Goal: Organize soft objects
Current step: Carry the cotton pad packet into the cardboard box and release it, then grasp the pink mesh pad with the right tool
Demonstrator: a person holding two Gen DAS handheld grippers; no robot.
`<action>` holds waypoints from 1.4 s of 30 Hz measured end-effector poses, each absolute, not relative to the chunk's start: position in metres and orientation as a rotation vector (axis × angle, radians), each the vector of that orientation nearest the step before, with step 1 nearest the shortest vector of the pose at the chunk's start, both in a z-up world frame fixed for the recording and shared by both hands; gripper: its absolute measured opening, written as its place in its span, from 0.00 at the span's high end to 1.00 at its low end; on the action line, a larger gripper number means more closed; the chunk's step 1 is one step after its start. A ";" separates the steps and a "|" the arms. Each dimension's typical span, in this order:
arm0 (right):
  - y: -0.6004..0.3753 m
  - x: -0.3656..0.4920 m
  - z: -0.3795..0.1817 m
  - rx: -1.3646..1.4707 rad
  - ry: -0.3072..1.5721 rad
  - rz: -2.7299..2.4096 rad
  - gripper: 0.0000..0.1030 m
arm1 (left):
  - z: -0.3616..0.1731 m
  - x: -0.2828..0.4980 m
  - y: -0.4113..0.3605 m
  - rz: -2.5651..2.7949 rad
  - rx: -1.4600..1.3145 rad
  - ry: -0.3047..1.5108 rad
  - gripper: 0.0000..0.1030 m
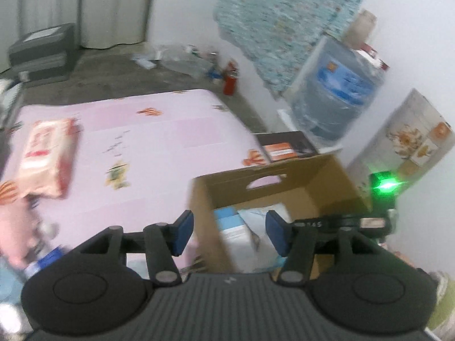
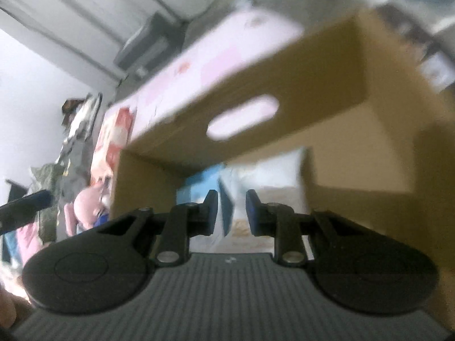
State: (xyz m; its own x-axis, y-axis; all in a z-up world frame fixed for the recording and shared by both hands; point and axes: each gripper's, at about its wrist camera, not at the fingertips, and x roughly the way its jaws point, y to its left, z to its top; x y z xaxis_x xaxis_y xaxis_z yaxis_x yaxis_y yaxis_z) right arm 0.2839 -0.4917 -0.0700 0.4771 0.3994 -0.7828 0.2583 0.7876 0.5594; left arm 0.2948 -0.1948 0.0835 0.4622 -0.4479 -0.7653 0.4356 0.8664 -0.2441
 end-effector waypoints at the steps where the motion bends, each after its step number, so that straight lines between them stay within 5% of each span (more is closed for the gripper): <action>1: -0.485 0.287 -0.080 0.670 1.116 0.074 0.83 | 0.083 0.293 -0.183 -0.527 -0.023 0.948 0.44; 9: -0.494 0.290 -0.049 0.664 1.052 0.021 0.80 | 0.076 0.272 -0.111 -0.448 -0.094 0.927 0.37; 14: -0.486 0.301 -0.054 0.574 1.086 -0.022 0.55 | 0.066 0.254 -0.082 -0.385 -0.069 0.901 0.34; 21: -0.476 0.296 -0.047 0.483 1.087 -0.023 0.53 | 0.058 0.224 -0.040 -0.244 0.024 0.850 0.29; 27: -0.473 0.284 -0.037 0.365 1.087 0.001 0.39 | 0.046 0.202 0.012 -0.147 -0.033 0.849 0.26; 42: -0.373 0.286 0.070 0.458 0.951 0.345 0.35 | 0.043 0.174 0.062 0.061 -0.085 0.703 0.23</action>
State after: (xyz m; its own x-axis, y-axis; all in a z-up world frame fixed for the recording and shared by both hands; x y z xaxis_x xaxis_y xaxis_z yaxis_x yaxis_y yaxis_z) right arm 0.2860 -0.3725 0.0698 0.5383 0.4750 -0.6962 -0.0822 0.8517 0.5175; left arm 0.1739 0.0624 0.0428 0.7611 0.0276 -0.6481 -0.0848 0.9947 -0.0573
